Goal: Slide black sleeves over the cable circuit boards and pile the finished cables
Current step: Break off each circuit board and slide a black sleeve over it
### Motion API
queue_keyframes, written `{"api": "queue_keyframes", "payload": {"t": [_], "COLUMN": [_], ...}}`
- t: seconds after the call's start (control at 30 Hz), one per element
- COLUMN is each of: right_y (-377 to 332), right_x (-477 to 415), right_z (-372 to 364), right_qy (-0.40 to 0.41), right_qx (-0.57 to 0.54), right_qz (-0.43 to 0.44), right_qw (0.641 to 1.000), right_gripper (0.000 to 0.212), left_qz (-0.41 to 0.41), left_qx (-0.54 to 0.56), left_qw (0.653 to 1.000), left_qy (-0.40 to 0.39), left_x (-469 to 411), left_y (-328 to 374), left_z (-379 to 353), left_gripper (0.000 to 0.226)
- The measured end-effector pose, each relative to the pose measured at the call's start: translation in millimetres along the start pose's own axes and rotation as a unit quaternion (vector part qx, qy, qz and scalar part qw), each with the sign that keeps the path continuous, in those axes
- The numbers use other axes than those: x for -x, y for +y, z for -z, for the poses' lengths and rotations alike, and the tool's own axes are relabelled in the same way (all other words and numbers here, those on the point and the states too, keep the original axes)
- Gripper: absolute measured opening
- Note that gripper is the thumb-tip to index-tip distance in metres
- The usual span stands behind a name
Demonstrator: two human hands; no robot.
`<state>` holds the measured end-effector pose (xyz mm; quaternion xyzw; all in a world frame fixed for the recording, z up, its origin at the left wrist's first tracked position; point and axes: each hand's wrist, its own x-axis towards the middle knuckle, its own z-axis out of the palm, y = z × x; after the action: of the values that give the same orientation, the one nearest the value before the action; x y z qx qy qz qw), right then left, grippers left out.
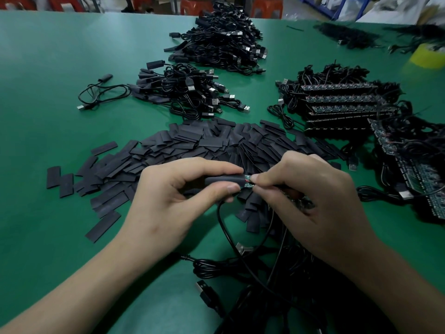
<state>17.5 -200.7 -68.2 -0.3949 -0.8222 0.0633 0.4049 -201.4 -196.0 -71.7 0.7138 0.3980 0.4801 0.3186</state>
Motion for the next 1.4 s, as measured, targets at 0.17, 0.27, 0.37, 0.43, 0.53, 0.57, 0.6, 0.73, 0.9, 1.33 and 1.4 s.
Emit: {"api": "queue_keyframes", "payload": {"t": [0.17,0.27,0.37,0.43,0.53,0.57,0.6,0.73,0.9,1.33,1.4], "right_y": [-0.3,-0.3,-1.9,-3.1,-4.5,-5.0,-5.5,-7.3,-8.6,-9.3,-9.7], "right_x": [0.3,-1.0,-1.4,-1.4,-1.6,-1.8,-2.2,-1.8,-3.1,-0.6,-0.3], "right_z": [-0.7,-0.2,2.8,3.8,3.0,2.7,2.3,2.1,4.8,-0.5,-2.1], "right_qy": [0.002,0.002,0.007,0.018,0.021,0.019,0.017,0.016,0.024,0.086,0.091], "right_qx": [0.009,0.012,-0.037,-0.056,-0.037,-0.031,-0.028,-0.025,-0.015,0.013,0.019], "right_qz": [0.005,0.0,-0.03,-0.045,-0.038,-0.034,-0.03,-0.022,-0.067,-0.08,-0.081], "right_qw": [1.0,1.0,0.999,0.997,0.998,0.999,0.999,0.999,0.997,0.993,0.992], "right_gripper": [0.008,0.007,0.006,0.005,0.004,0.003,0.003,0.003,0.018,0.007,0.007], "left_qz": [0.011,0.021,0.03,0.034,0.033,0.03,0.027,0.021,-0.003,0.053,0.066], "left_qx": [0.029,0.037,0.05,0.07,0.078,0.076,0.07,0.06,0.017,0.031,0.05], "left_qw": [0.999,0.999,0.998,0.997,0.996,0.997,0.997,0.998,1.0,0.986,0.983], "left_qy": [-0.01,-0.012,-0.002,0.004,0.005,0.003,0.001,-0.004,0.012,0.156,0.165], "left_x": [0.5,-0.2,-0.3,-0.3,0.4,0.7,1.0,1.0,-1.4,1.5,3.6], "left_y": [-0.8,-2.0,-1.9,-1.0,0.3,0.5,1.0,2.6,3.8,3.1,9.0], "left_z": [-3.6,-4.6,-5.2,-5.6,-5.1,-4.8,-4.7,-5.8,-3.5,-9.0,-10.8], "left_gripper": [0.021,0.021,0.02,0.02,0.02,0.02,0.02,0.021,0.024,0.021,0.02]}}
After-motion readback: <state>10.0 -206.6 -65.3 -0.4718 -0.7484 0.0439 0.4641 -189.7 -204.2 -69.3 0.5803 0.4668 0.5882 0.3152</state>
